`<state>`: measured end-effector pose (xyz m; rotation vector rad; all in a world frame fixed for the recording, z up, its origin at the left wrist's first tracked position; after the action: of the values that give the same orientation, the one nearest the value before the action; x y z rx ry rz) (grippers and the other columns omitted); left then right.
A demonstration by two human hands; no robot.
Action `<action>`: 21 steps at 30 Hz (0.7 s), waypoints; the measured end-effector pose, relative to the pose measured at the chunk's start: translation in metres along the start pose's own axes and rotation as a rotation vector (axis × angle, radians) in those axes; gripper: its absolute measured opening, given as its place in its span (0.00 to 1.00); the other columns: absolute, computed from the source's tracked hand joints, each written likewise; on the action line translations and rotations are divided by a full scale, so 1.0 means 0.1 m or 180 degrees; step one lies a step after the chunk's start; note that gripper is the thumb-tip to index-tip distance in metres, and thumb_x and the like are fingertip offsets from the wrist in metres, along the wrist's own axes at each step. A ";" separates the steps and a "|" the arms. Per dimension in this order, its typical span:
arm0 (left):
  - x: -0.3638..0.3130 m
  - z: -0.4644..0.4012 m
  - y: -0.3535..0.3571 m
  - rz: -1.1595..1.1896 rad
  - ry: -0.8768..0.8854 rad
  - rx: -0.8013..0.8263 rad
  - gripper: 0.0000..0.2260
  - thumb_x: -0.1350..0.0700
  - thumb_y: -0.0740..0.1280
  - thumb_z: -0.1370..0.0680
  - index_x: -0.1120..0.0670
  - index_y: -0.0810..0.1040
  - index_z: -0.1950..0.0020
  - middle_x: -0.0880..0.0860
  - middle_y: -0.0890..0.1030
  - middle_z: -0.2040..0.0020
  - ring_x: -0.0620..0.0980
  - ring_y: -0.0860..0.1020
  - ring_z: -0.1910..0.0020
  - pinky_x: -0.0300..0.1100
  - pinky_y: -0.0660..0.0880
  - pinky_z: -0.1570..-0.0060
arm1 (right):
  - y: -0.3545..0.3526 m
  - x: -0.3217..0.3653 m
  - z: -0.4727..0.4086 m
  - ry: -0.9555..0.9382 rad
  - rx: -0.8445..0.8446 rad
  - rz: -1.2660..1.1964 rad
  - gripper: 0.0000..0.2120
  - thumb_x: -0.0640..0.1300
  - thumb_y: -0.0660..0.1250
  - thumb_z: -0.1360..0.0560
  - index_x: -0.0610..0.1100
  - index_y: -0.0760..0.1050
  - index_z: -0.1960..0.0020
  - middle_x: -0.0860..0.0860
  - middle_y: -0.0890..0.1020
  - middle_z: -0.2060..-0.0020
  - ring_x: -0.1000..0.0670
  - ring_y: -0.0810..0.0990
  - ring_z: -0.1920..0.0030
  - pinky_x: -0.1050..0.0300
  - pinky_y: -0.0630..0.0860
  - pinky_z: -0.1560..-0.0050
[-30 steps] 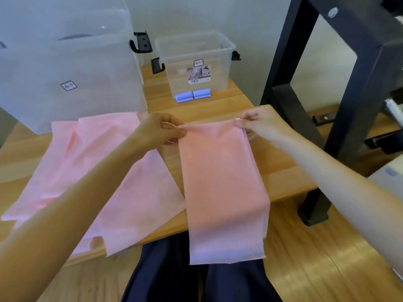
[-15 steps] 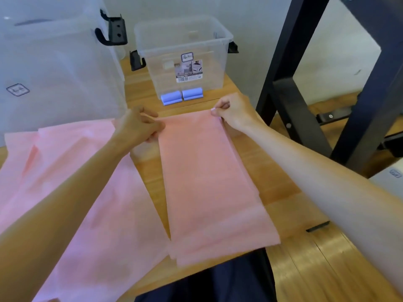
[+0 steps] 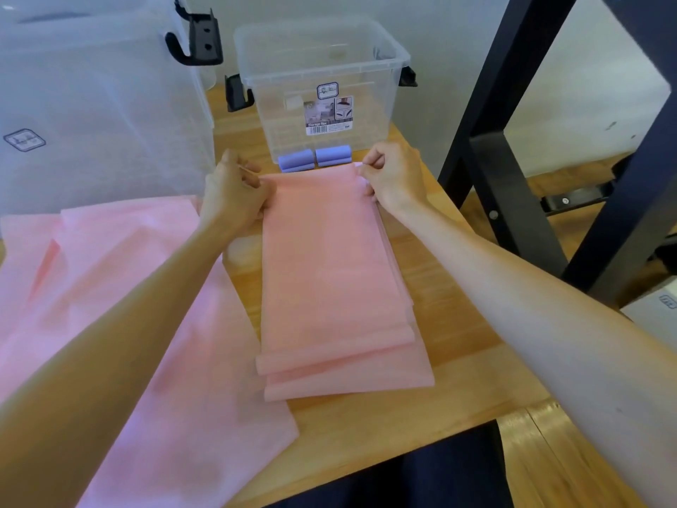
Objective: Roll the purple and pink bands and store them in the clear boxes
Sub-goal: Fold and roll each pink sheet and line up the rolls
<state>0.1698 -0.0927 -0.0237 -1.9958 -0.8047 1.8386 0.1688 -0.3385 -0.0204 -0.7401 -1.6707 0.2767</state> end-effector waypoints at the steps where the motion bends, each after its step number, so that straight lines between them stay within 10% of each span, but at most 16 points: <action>1: 0.01 0.00 0.00 0.0017 -0.0033 0.0010 0.11 0.63 0.68 0.26 0.55 0.71 0.46 0.51 0.78 0.61 0.50 0.77 0.71 0.35 0.74 0.76 | 0.00 0.00 0.00 0.0001 -0.0001 0.0014 0.09 0.37 0.70 0.24 0.42 0.75 0.62 0.43 0.82 0.63 0.41 0.83 0.62 0.40 0.80 0.58; 6: -0.01 0.13 -0.05 -0.0214 -0.0006 0.0261 0.19 0.60 0.70 0.25 0.55 0.71 0.35 0.53 0.77 0.42 0.53 0.80 0.57 0.48 0.80 0.54 | -0.11 0.03 0.15 -0.0129 -0.0062 0.0137 0.05 0.33 0.66 0.25 0.40 0.79 0.53 0.50 0.80 0.55 0.44 0.82 0.54 0.50 0.80 0.52; 11: -0.12 0.66 -0.21 -0.0621 0.0794 0.0653 0.17 0.61 0.72 0.24 0.52 0.76 0.36 0.53 0.72 0.36 0.49 0.76 0.41 0.39 0.71 0.42 | -0.27 0.16 0.61 -0.0338 0.0262 0.0276 0.04 0.37 0.70 0.26 0.41 0.84 0.56 0.52 0.83 0.60 0.65 0.75 0.66 0.72 0.70 0.61; 17: -0.04 1.64 -0.42 -0.0681 0.1430 0.1163 0.14 0.62 0.68 0.21 0.53 0.78 0.36 0.51 0.75 0.38 0.35 0.74 0.44 0.22 0.62 0.41 | -0.40 0.29 1.53 -0.0491 0.0975 0.0173 0.04 0.39 0.72 0.25 0.43 0.85 0.52 0.53 0.82 0.55 0.57 0.79 0.55 0.69 0.71 0.54; 21: 0.16 2.16 -0.50 -0.0805 0.1341 0.1236 0.16 0.52 0.61 0.18 0.50 0.73 0.30 0.43 0.68 0.29 0.41 0.73 0.36 0.30 0.64 0.35 | -0.48 0.32 2.05 -0.0728 0.1194 0.0352 0.06 0.42 0.71 0.24 0.45 0.85 0.49 0.56 0.80 0.51 0.59 0.76 0.47 0.70 0.68 0.44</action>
<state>-0.0514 -0.0745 -0.0355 -1.8339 -0.4996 1.2555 -0.0429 -0.3123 -0.0187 -0.5318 -1.7258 0.7545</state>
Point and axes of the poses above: each hand's wrist, its own z-axis away from the middle knuckle, its own y-axis out of the palm, x = y × z, the point moved 5 cm from there along -z, towards the middle knuckle
